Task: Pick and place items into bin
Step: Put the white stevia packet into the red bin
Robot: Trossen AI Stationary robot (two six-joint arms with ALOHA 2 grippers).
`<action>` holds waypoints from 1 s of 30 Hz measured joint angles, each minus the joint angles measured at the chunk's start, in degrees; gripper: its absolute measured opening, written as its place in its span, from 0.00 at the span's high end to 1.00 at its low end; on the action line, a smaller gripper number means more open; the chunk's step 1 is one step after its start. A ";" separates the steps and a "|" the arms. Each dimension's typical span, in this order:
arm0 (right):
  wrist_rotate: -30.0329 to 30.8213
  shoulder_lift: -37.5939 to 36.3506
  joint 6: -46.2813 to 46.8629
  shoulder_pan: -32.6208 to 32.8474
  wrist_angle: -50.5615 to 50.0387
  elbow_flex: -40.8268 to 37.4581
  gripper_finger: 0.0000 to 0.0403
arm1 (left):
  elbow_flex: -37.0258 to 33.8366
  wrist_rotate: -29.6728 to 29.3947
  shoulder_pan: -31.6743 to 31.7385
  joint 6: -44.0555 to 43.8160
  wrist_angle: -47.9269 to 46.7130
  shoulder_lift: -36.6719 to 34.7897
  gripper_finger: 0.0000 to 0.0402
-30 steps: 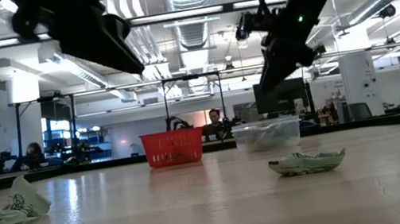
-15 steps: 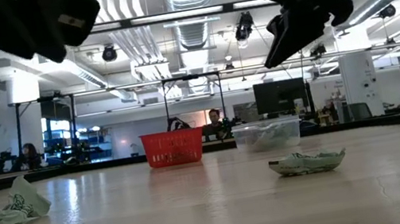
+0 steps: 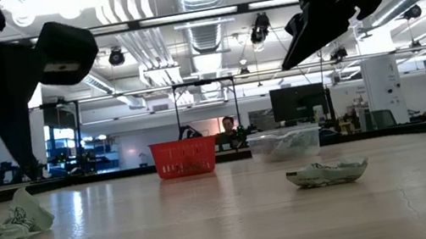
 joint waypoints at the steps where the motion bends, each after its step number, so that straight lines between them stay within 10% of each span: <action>1: -0.03 0.00 0.17 0.11 0.12 0.00 0.75 | 0.10 -0.19 -0.20 0.42 -0.01 0.54 0.79; 30: -0.01 0.00 -0.21 0.18 7.45 -5.99 0.82 | 1.01 -4.76 -0.57 8.06 -1.27 6.33 0.78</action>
